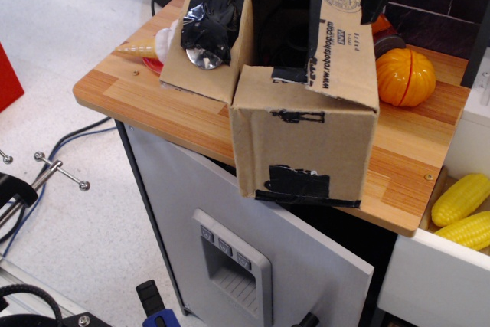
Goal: Open small4fbox flaps
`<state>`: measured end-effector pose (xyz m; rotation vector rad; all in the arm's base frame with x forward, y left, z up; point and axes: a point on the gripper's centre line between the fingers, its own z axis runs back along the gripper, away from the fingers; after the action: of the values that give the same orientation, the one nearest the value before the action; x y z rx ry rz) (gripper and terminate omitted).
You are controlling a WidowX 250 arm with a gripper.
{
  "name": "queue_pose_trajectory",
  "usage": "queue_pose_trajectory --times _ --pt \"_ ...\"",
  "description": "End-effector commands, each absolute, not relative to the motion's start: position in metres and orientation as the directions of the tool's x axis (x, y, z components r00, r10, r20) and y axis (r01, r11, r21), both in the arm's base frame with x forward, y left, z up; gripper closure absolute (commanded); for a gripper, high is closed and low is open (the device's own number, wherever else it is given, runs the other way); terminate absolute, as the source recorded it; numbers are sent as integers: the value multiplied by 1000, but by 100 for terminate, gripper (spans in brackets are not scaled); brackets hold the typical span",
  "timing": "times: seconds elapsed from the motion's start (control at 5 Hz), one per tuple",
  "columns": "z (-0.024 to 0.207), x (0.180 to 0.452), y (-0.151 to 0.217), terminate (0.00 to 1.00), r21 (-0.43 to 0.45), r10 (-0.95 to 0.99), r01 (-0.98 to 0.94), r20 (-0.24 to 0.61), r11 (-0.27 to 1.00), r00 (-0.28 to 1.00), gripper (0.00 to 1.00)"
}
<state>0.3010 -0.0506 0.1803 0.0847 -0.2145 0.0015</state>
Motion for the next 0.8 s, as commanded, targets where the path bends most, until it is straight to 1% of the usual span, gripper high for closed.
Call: queue_pose_trajectory --times 0.0,0.2,0.4,0.6 --pt "180 301 -51 0 84 -8 -11 213 996 977 0" --pt "192 298 -32 0 113 58 -77 165 991 985 0" --pt "187 289 -20 0 145 117 -138 146 980 982 0" --pt "176 293 -10 0 134 165 -184 141 974 976 0"
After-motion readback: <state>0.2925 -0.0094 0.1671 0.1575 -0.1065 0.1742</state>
